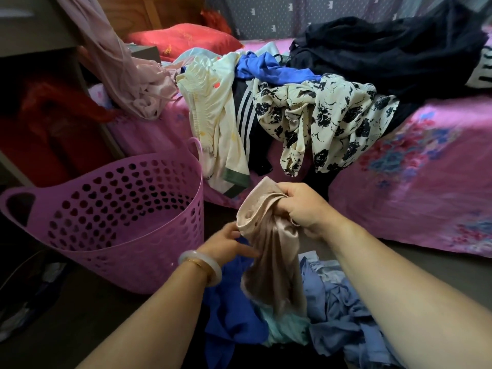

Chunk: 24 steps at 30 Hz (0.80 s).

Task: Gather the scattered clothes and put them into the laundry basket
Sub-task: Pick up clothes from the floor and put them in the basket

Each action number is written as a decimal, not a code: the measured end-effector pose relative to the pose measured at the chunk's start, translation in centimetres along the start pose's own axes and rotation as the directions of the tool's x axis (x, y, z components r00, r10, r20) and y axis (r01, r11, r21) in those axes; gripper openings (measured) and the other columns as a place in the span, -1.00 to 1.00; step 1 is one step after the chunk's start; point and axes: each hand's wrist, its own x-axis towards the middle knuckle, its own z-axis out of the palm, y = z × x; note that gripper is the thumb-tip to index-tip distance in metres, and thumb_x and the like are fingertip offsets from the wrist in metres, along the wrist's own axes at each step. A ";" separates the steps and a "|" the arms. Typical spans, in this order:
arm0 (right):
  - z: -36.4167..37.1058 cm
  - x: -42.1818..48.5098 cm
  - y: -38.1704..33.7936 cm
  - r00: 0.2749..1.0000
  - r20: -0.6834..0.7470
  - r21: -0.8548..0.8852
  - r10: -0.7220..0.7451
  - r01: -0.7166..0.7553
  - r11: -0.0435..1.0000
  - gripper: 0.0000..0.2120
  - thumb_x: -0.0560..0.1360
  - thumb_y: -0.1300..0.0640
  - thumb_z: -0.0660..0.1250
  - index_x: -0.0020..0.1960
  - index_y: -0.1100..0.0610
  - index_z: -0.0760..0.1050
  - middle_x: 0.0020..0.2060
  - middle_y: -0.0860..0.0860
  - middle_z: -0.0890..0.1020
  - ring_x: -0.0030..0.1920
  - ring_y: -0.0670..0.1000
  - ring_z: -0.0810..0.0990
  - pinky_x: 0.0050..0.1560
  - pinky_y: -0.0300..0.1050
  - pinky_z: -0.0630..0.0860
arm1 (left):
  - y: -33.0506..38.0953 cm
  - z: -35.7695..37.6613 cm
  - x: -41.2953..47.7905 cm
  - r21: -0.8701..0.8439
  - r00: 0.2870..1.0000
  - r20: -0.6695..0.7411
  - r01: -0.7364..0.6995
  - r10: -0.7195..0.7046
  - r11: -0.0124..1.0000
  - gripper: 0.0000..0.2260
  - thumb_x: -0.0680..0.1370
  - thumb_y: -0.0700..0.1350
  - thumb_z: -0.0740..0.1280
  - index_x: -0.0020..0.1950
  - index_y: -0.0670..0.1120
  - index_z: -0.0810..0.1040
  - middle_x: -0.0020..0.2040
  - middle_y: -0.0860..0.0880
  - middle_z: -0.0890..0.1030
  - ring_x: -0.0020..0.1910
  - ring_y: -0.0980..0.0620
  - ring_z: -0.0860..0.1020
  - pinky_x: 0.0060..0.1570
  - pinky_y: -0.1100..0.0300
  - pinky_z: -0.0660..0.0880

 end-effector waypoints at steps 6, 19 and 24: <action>-1.6 0.2 0.5 0.974 0.029 0.692 0.226 -0.183 0.699 -0.72 0.38 0.03 0.45 0.01 0.16 0.66 -0.09 0.16 0.69 -0.06 0.12 0.65 0.13 0.00 0.48 | 0.4 1.9 0.5 -0.313 0.999 0.033 0.028 -0.019 0.949 -0.78 0.52 -0.24 0.36 0.16 -0.18 0.59 0.12 -0.18 0.65 0.15 -0.18 0.59 0.25 -0.16 0.47; -1.2 -0.2 3.3 0.830 0.061 0.400 0.554 -0.529 0.749 -0.81 0.53 0.28 0.32 0.10 0.07 0.45 -0.29 0.12 0.63 -0.43 0.03 0.56 -0.08 0.13 0.55 | 1.0 -1.5 0.8 -0.280 0.944 -0.301 0.047 -0.134 0.959 -0.57 0.39 -0.07 0.48 0.20 -0.19 0.55 0.09 -0.14 0.62 0.08 -0.12 0.57 0.26 -0.02 0.42; -1.2 -0.4 1.3 0.969 0.139 0.260 0.206 -0.237 0.936 -0.17 0.32 0.32 0.53 0.48 -0.05 0.29 0.27 0.12 0.48 0.13 0.02 0.57 0.09 -0.11 0.55 | 1.6 -2.2 -0.1 -0.312 0.976 -0.152 -0.196 0.155 0.930 -0.22 0.39 -0.47 0.39 0.53 -0.09 0.20 0.47 -0.15 0.29 0.39 -0.14 0.36 0.26 0.09 0.42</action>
